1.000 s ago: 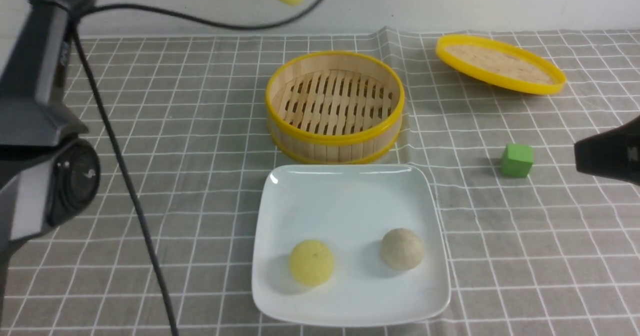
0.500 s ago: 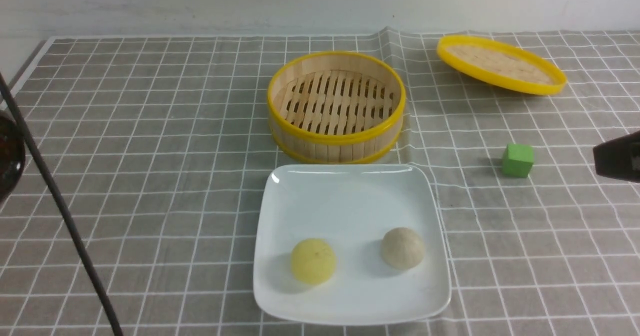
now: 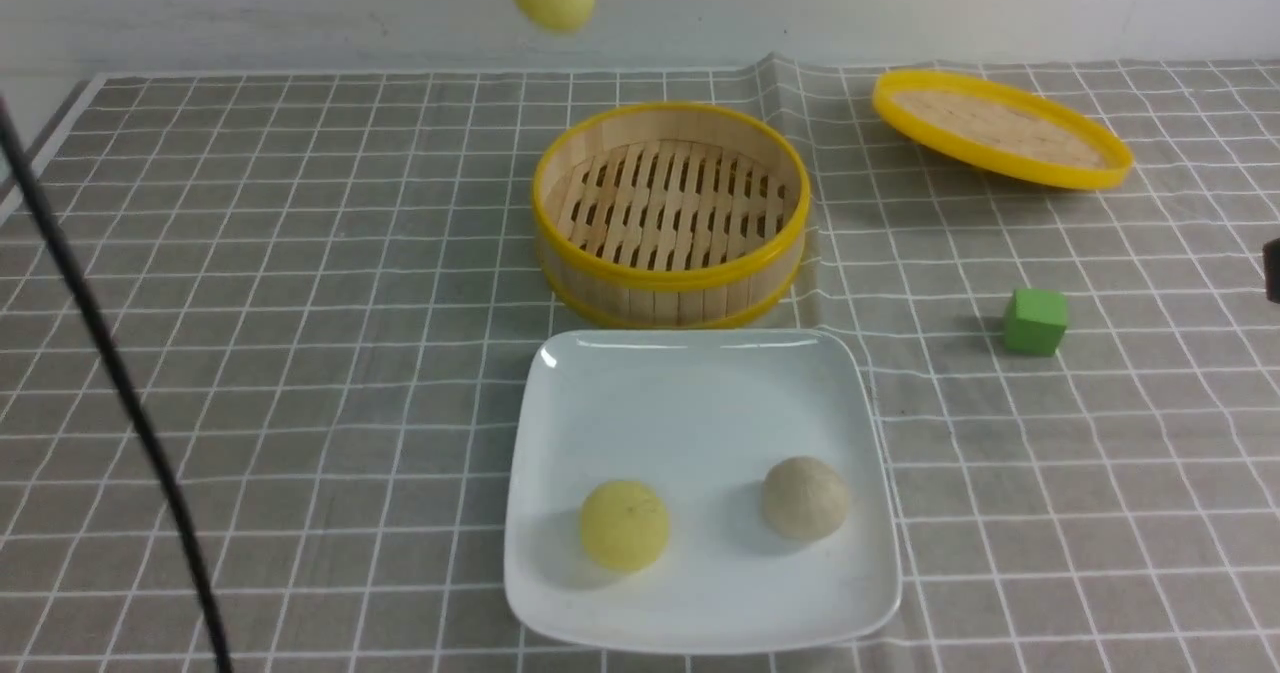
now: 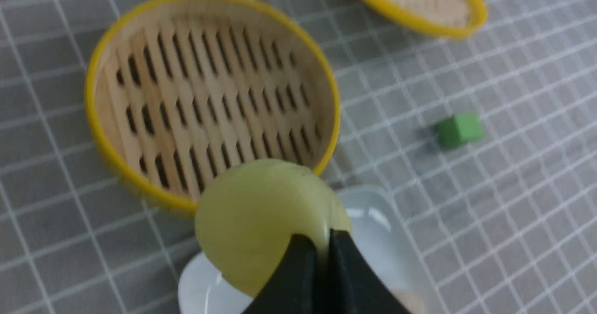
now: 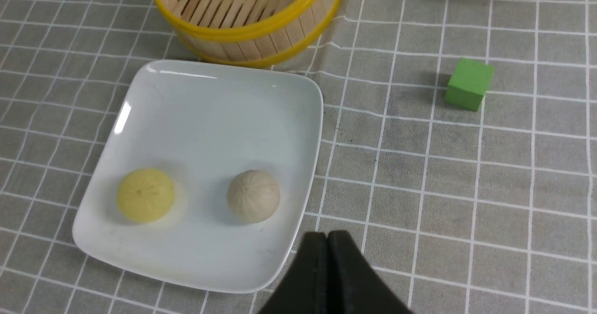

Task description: Put the steamed buns into the plate on the grey tablecloth.

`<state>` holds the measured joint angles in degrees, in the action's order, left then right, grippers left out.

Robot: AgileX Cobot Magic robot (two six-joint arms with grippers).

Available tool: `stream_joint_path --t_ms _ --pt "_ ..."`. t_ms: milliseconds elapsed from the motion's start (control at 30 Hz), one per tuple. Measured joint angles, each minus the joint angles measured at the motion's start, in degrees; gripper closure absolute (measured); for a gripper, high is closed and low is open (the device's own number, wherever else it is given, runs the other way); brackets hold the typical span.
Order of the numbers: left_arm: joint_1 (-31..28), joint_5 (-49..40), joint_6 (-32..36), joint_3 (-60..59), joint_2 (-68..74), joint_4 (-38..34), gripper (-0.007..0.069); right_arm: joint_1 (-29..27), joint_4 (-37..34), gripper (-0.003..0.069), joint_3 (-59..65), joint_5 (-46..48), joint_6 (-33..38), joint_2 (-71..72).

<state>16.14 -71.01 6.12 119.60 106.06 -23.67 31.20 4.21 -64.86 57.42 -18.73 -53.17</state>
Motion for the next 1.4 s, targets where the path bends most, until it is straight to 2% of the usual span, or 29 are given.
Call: stream_joint_path --t_ms 67,167,200,267,367,433,633,867,967,1033,1067,1200,1300,1400 --pt "0.64 0.0 1.55 -4.99 -2.35 -0.46 0.0607 0.0 0.0 0.0671 -0.05 0.02 0.0 0.0" --pt "3.23 0.79 6.55 -19.79 -7.27 -4.95 0.0607 0.0 0.0 0.0671 -0.05 0.02 -0.17 0.0" --pt "3.53 0.96 7.22 -20.51 -7.38 -5.4 0.0607 0.0 0.0 0.0671 -0.05 0.02 -0.17 0.0" --pt "4.87 4.95 10.73 -28.98 -7.74 -7.47 0.0607 0.0 0.0 0.0671 -0.05 0.14 -0.17 0.0" --pt "5.25 9.36 12.77 -35.32 -7.55 -7.71 0.0607 0.0 0.0 0.0671 -0.05 1.03 -0.22 0.0" --pt "5.29 15.57 15.31 -40.85 -7.42 -8.76 0.0607 0.0 0.0 0.0669 -0.05 2.19 -0.22 0.0" --pt "5.29 23.91 19.59 -46.44 -5.15 -11.87 0.0606 0.0 0.0 0.0668 -0.05 3.08 -0.22 0.0" --pt "5.29 25.86 22.15 -46.51 -0.33 -14.9 0.0577 0.0 0.0 0.0665 -0.05 5.24 -0.22 0.0" --pt "5.29 25.93 22.28 -46.51 1.27 -15.13 0.0518 0.0 0.0 0.0665 -0.05 8.77 -0.22 0.16" --pt "5.29 25.85 21.17 -46.51 1.38 -14.71 0.0432 0.0 -0.13 0.0665 -0.05 12.26 -0.22 1.44" --pt "5.29 25.85 21.07 -46.51 1.38 -14.71 0.0424 0.0 -0.18 0.0665 -0.05 12.71 -0.22 1.59" --pt "5.29 24.03 19.75 -46.51 0.16 -14.06 0.0253 0.0 -0.24 0.0665 -0.05 14.49 -0.24 6.73" --pt "5.29 20.73 18.96 -46.04 -2.25 -10.27 0.0192 0.0 -0.45 0.0662 -0.05 14.82 -0.36 11.41" --pt "5.29 17.87 16.33 -44.37 -5.49 -5.49 0.0185 0.0 -0.45 0.0661 0.03 14.82 -0.36 16.09"
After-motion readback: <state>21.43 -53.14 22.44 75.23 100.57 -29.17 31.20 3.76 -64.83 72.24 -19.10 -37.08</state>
